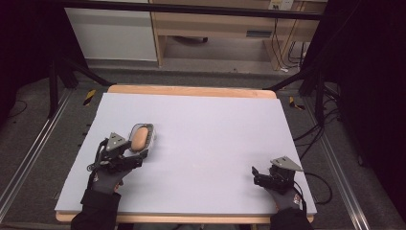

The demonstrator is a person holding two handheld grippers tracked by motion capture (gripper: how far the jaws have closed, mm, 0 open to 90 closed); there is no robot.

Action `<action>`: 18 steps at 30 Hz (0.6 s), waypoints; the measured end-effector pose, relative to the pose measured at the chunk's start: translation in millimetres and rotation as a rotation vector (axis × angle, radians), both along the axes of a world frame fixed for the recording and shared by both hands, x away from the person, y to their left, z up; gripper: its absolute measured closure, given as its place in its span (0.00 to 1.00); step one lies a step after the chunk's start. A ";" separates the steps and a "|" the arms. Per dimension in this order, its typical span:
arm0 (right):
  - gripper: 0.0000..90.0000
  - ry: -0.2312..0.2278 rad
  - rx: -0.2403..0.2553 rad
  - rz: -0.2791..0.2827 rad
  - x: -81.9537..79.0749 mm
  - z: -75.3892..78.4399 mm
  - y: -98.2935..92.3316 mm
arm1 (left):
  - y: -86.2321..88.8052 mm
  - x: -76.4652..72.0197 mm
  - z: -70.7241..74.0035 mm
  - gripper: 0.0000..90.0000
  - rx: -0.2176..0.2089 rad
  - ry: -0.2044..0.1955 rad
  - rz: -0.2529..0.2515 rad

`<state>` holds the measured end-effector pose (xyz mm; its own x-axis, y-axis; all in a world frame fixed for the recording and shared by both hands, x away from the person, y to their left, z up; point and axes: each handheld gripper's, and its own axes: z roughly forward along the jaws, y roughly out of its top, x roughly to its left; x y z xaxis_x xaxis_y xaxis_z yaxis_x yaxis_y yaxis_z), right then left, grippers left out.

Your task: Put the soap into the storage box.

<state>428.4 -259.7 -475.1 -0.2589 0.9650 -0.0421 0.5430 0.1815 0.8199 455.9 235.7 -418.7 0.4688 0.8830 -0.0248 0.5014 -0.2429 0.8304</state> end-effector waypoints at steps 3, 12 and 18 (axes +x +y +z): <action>0.08 0.003 0.003 -0.004 -0.5 -0.5 -0.8 | 5.0 -3.7 -2.8 0.29 0.009 -0.002 0.001; 0.08 0.015 -0.002 -0.017 -1.6 -2.5 -5.0 | 23.3 -17.5 -17.4 0.28 0.042 -0.003 0.029; 0.08 0.022 0.005 -0.026 -3.0 -2.5 -7.7 | 25.7 -23.3 -26.7 0.28 0.063 0.012 0.036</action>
